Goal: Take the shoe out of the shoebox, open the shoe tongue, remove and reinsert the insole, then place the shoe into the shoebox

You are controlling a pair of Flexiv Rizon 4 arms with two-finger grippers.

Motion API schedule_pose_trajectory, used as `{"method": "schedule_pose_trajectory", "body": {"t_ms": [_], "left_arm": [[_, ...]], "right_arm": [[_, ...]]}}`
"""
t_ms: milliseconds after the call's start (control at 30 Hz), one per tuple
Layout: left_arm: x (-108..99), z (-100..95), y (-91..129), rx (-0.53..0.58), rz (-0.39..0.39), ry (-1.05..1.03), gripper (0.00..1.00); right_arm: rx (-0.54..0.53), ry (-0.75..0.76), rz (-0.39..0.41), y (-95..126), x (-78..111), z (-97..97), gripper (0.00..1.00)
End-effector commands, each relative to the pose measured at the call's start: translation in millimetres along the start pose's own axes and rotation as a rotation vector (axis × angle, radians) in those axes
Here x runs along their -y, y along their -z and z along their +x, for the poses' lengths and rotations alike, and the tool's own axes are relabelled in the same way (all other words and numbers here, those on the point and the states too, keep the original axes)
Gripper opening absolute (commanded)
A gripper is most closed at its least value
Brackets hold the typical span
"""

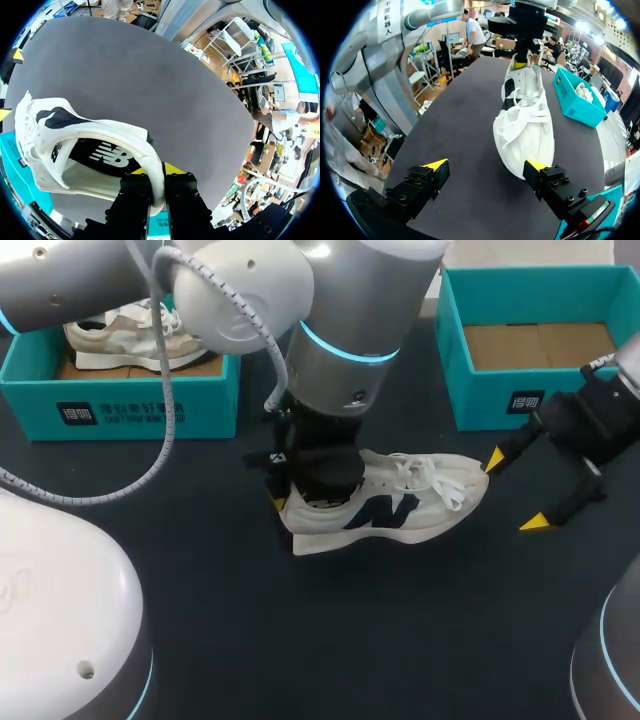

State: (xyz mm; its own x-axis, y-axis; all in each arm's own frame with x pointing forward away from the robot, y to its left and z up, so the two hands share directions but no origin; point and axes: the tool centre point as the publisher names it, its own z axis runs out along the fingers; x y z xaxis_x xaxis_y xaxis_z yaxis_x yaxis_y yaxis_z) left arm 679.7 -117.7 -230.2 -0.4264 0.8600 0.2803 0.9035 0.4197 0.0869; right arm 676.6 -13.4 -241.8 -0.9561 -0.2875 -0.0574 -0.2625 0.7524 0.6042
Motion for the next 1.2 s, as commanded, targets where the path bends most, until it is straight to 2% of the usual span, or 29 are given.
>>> {"method": "schedule_pose_trajectory", "body": {"t_ms": [33,267,333,633,867,967,1200], "left_arm": [[-1,1.1,1,0.003,0.001,-0.001,0.00],[-1,1.1,1,0.003,0.001,-0.001,0.00],[6,-2.3,-4,-0.009,-0.020,-0.026,0.00],[15,-2.4,-41,-0.018,0.003,-0.037,0.00],[27,-22.9,-72,-0.050,-0.017,-0.047,0.00],[32,-27.0,-83,-0.033,-0.005,-0.069,0.00],[47,-35.3,-103,-0.037,-0.033,-0.095,0.00]], "right_arm": [[0.000,-0.001,0.002,-1,-0.1,0.2,1.00],[0.000,-0.001,0.002,-1,-0.1,0.2,1.00],[0.000,-0.001,0.002,-1,-0.1,0.2,1.00],[0.000,-0.001,0.002,-1,-0.1,0.2,1.00],[0.000,-0.001,0.002,-1,-0.1,0.2,1.00],[0.000,-0.001,0.002,-1,-0.1,0.2,1.00],[0.000,-0.001,0.002,-1,-0.1,0.2,1.00]]}}
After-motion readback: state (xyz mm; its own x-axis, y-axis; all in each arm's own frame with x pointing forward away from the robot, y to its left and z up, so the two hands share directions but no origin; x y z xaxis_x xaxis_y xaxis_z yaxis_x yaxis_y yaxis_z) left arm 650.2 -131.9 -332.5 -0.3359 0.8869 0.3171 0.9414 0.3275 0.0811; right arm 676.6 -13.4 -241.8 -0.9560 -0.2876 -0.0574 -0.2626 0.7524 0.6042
